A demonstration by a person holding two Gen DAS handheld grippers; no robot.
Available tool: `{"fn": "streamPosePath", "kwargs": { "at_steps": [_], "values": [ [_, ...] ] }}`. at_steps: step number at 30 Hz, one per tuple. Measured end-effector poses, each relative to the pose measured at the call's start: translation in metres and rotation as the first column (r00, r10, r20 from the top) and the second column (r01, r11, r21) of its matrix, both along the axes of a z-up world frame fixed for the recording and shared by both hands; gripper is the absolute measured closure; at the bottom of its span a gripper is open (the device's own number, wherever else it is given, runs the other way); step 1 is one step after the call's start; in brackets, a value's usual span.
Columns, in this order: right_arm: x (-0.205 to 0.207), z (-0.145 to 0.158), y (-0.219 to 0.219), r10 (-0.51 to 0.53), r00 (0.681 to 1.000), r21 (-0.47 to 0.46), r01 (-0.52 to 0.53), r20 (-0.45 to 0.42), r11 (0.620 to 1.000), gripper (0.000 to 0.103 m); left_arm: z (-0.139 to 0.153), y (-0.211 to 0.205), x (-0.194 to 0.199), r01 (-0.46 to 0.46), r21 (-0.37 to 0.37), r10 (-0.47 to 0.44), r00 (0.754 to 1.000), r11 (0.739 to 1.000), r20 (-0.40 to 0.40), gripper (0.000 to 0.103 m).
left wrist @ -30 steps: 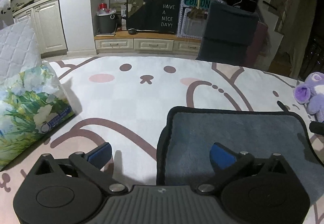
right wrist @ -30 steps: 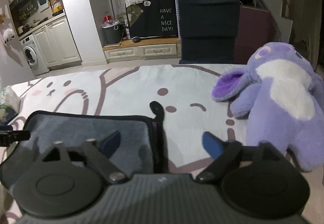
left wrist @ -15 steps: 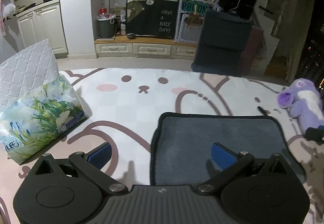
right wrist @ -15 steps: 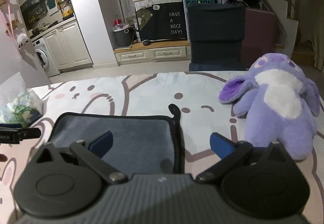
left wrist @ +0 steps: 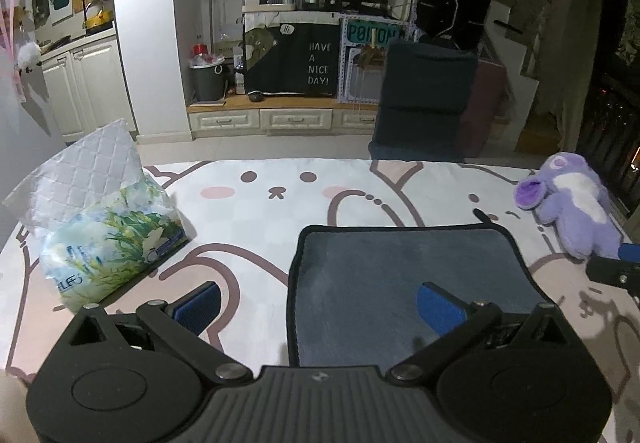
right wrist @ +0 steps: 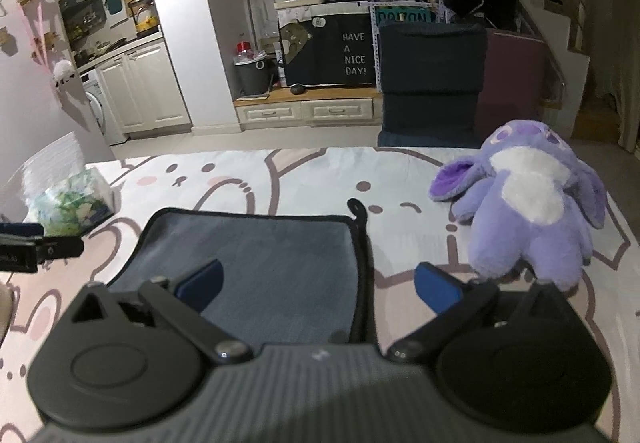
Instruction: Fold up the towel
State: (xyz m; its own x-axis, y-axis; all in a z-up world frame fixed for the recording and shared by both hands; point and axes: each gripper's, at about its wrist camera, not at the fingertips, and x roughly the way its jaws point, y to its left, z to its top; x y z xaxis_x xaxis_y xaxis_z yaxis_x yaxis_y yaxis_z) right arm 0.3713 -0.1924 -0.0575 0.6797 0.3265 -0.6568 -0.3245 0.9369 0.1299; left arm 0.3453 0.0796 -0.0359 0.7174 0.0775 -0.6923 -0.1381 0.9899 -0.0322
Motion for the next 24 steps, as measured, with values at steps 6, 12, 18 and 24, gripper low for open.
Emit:
{"fn": "streamPosePath", "kwargs": {
  "at_steps": [6, 12, 18, 24],
  "values": [
    [-0.025, 0.014, 0.000, 0.006, 1.000, 0.001, -0.006, 0.027, 1.000, 0.001, 0.014, -0.012, -0.025, 0.022, 0.013, -0.022, 1.000, 1.000, 0.016, 0.000],
    [-0.048, 0.027, -0.004, 0.009, 0.999, 0.011, -0.009, 0.040, 1.000, 0.001, 0.026, -0.020, -0.049, 0.044, 0.008, -0.044, 0.998, 0.999, 0.039, 0.000],
    [-0.068, 0.029, -0.008, 0.010, 0.999, 0.008, -0.010, 0.037, 1.000, 0.001, 0.034, -0.027, -0.071, 0.060, 0.016, -0.061, 0.997, 0.998, 0.056, 0.000],
    [-0.088, 0.033, -0.009, 0.016, 0.999, 0.006, -0.016, 0.043, 1.000, 0.001, 0.034, -0.028, -0.091, 0.059, 0.014, -0.059, 0.997, 0.998, 0.055, 0.000]
  ]
}}
